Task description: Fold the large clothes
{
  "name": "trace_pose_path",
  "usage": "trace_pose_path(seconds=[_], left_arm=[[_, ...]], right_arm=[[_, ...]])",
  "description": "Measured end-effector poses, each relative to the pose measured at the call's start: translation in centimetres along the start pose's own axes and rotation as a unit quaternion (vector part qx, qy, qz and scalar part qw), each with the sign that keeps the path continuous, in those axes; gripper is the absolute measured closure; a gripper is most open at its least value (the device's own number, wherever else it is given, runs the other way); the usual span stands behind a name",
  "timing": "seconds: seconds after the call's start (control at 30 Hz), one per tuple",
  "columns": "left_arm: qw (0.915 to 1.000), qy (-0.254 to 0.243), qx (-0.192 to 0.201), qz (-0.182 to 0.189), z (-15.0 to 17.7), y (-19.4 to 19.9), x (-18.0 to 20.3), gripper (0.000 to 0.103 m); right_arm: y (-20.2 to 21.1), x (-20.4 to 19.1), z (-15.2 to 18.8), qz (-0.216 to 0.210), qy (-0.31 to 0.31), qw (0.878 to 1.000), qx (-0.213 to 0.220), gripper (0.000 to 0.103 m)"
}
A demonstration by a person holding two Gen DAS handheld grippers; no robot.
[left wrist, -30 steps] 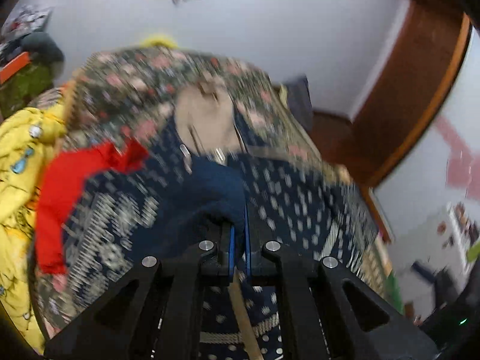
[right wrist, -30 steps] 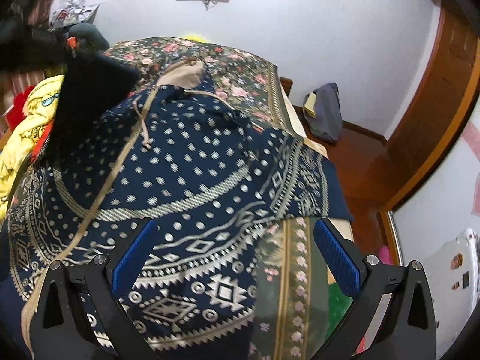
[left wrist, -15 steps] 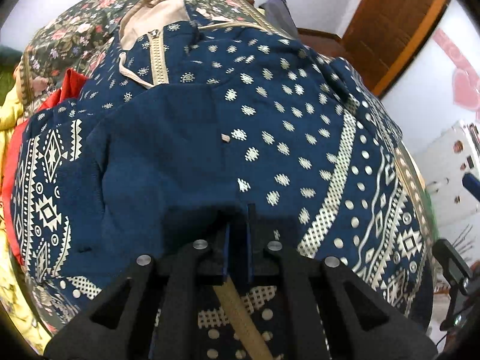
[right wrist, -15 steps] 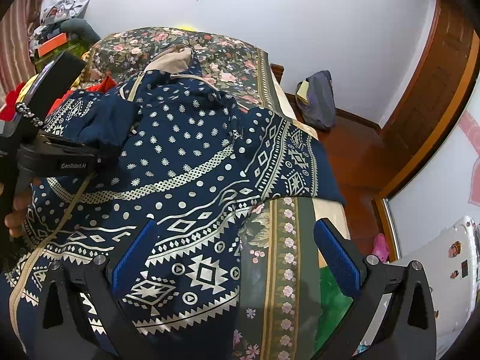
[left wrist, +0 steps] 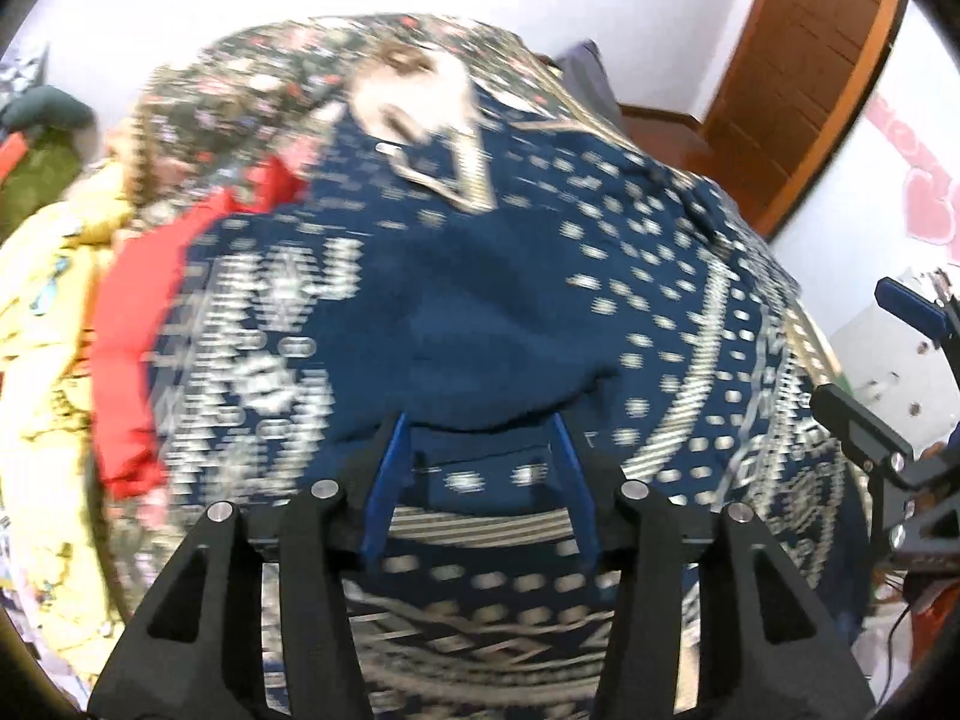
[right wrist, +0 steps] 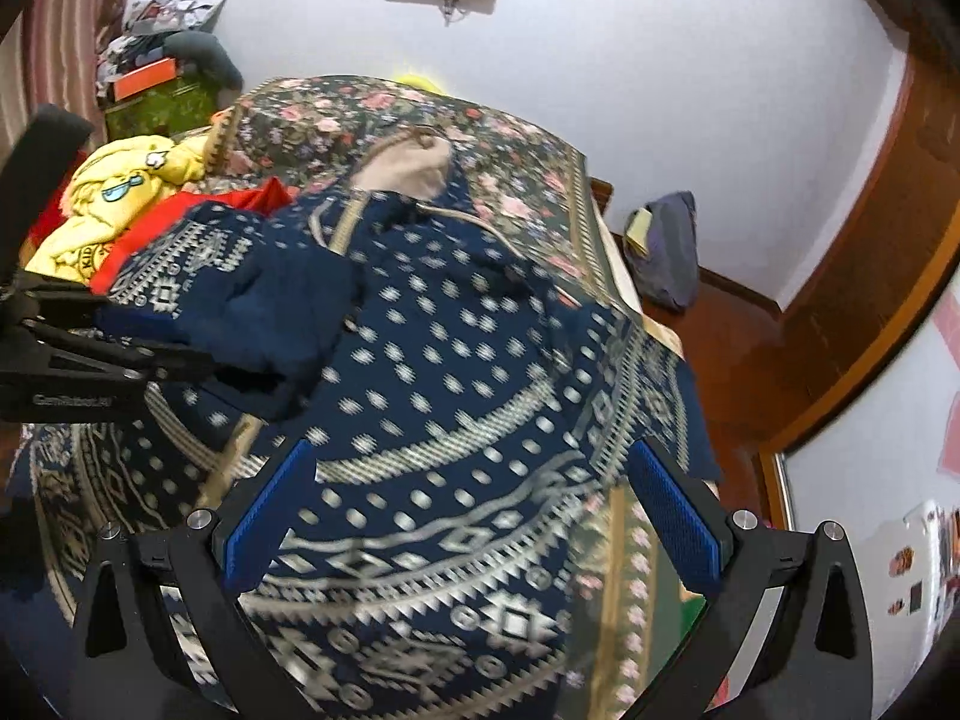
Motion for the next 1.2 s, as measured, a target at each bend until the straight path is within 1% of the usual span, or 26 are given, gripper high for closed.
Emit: trace_pose_path(seconds=[0.1,0.17,0.23,0.33,0.47,0.7,0.77,0.8,0.83,0.87,0.97,1.03,1.1,1.17,1.2], left_arm=[[0.9996,0.014,0.016,-0.016,-0.9,0.4,-3.0,0.054],[0.9987,0.022,0.028,-0.037,-1.0,1.0,-5.7,0.053],[0.9978,0.034,0.030,-0.048,-0.9,1.0,-7.8,0.053],[0.9965,0.052,0.026,-0.059,-0.6,0.8,-10.9,0.053],[0.9947,0.071,0.016,-0.072,0.3,-0.3,-13.9,0.053],[0.9926,0.086,-0.004,-0.085,1.3,-3.1,-16.5,0.053],[0.9920,0.096,-0.010,-0.082,1.3,-4.0,-16.9,0.053],[0.9914,0.101,-0.013,-0.081,1.3,-4.5,-17.2,0.053],[0.9909,0.107,-0.016,-0.079,1.4,-5.0,-17.3,0.053],[0.9905,0.113,-0.021,-0.076,1.5,-5.5,-17.5,0.053],[0.9898,0.121,-0.023,-0.072,2.0,-6.6,-17.5,0.051],[0.9901,0.116,-0.019,-0.078,2.2,-6.9,-17.4,0.051],[0.9901,0.111,-0.014,-0.085,2.2,-6.9,-17.3,0.051],[0.9901,0.104,-0.010,-0.093,2.2,-6.9,-17.1,0.051],[0.9901,0.103,-0.010,-0.095,2.2,-6.9,-17.1,0.051]], right_arm=[[-0.7,-2.0,-1.8,-0.016,0.013,1.000,0.005,0.000],[-1.3,-3.4,-2.8,-0.026,0.024,0.999,0.006,0.000],[-2.0,-5.0,-3.9,-0.034,0.037,0.999,0.006,0.000],[-3.2,-7.5,-5.4,-0.048,0.060,0.997,0.005,0.000],[-5.2,-10.3,-6.5,-0.062,0.091,0.994,-0.009,0.000],[-9.4,-14.1,-7.1,-0.059,0.149,0.986,-0.042,0.002],[-10.1,-14.8,-7.3,-0.060,0.159,0.984,-0.047,0.007],[-10.5,-15.3,-7.5,-0.061,0.166,0.983,-0.048,0.013],[-10.9,-15.8,-7.7,-0.064,0.174,0.981,-0.049,0.016],[-11.1,-16.1,-7.7,-0.066,0.179,0.980,-0.051,0.018],[-11.8,-17.1,-8.4,-0.071,0.193,0.978,-0.045,0.027],[-12.1,-17.8,-8.7,-0.087,0.198,0.976,-0.039,0.047],[-12.5,-18.4,-8.7,-0.105,0.192,0.975,-0.043,0.060],[-12.6,-18.6,-8.8,-0.109,0.186,0.976,-0.041,0.067],[-12.4,-18.5,-8.9,-0.103,0.186,0.976,-0.038,0.078]])
Point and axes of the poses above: each gripper's, at about its wrist camera, not at the fingertips, and y roughly against the way its jaws point, x to its right, z to its underside, the point moved 8 cm from there along -y, roughly the way its jaws point, and after that the axes turned 14 degrees about y, right-handed, at the moved point
